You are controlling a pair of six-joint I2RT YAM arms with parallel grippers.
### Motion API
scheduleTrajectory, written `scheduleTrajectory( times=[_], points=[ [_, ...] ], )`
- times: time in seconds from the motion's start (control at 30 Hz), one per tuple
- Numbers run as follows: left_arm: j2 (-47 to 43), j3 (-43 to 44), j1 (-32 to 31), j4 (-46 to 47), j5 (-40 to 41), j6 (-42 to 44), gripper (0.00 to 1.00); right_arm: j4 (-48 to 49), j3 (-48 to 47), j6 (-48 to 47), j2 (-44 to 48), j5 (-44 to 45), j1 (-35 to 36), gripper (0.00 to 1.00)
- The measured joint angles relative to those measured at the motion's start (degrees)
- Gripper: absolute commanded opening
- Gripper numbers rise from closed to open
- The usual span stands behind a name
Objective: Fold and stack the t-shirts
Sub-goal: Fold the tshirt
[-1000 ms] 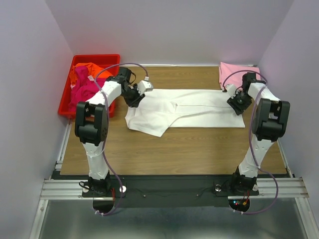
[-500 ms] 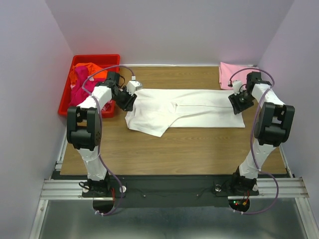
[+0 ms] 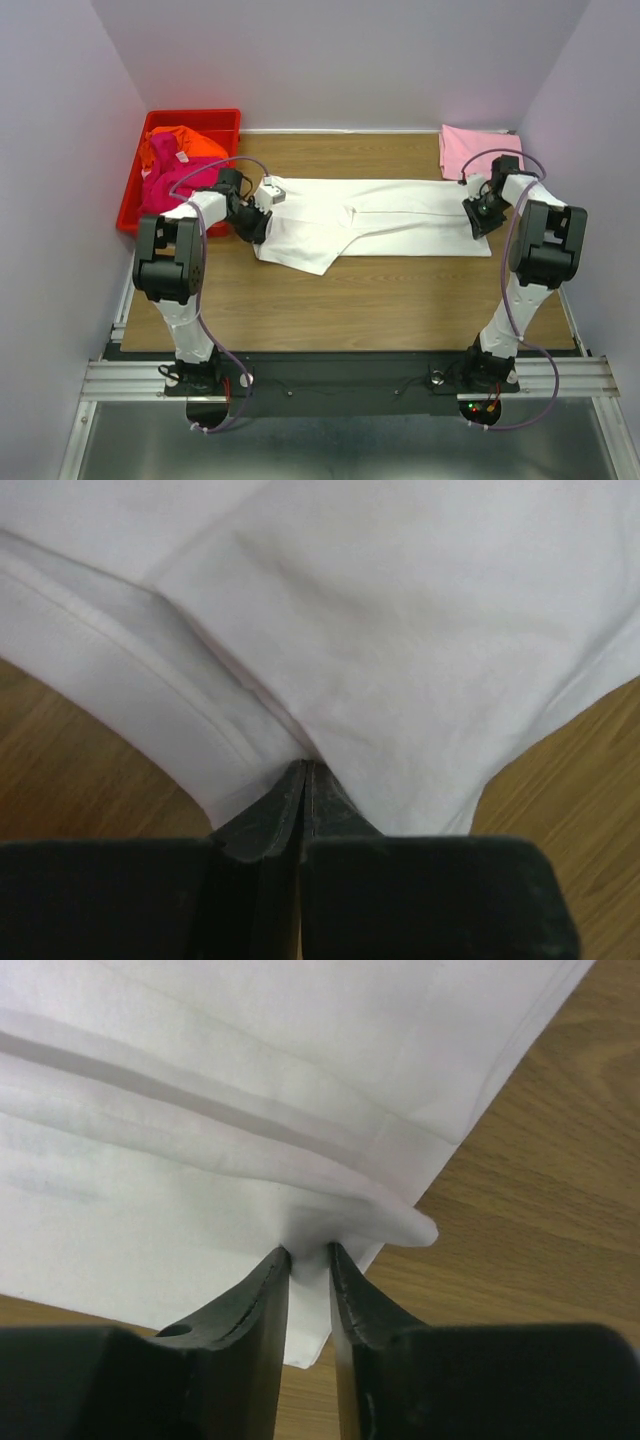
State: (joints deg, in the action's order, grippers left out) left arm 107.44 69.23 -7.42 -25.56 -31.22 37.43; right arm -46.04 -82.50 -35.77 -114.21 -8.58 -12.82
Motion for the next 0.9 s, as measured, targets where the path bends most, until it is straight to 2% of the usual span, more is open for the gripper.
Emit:
scheduleTrajectory(
  times=[0.1,0.33,0.43,0.47,0.6,0.7,0.8,0.9],
  points=[
    [-2.1,-2.9,-0.1,1.5,0.2,0.8,0.04,2.0,1.6,-0.3,0.9,1.3,0.0,0.19],
    [-9.4,-11.4,-1.6,-0.2,0.7,2.8,0.01,5.9,9.7,-2.9,6.5,4.0,-0.2,0.16],
    [-12.6,-14.5,-2.3,-3.1,0.6,3.5,0.10,5.4,13.8,-4.5,9.8,5.2,-0.7,0.20],
    [-13.8,-15.4,-2.4,-4.6,0.6,3.8,0.21,5.1,14.7,-5.0,10.6,5.4,-0.9,0.25],
    [-19.0,-16.0,-2.7,-9.0,-0.1,4.8,0.41,-1.4,17.1,-6.4,14.5,4.2,-1.4,0.38],
    [-26.0,-15.2,-2.8,-11.8,-1.5,7.1,0.46,-7.6,13.0,-6.5,17.0,-0.5,-1.4,0.40],
    [-33.4,-13.2,-3.9,-12.8,-2.0,10.0,0.43,-9.8,8.9,-5.4,19.9,-4.7,0.3,0.40],
    [-36.7,-12.8,-10.2,-12.3,-0.3,11.6,0.42,-11.0,6.9,-3.2,22.0,-8.8,3.7,0.40]
  ],
)
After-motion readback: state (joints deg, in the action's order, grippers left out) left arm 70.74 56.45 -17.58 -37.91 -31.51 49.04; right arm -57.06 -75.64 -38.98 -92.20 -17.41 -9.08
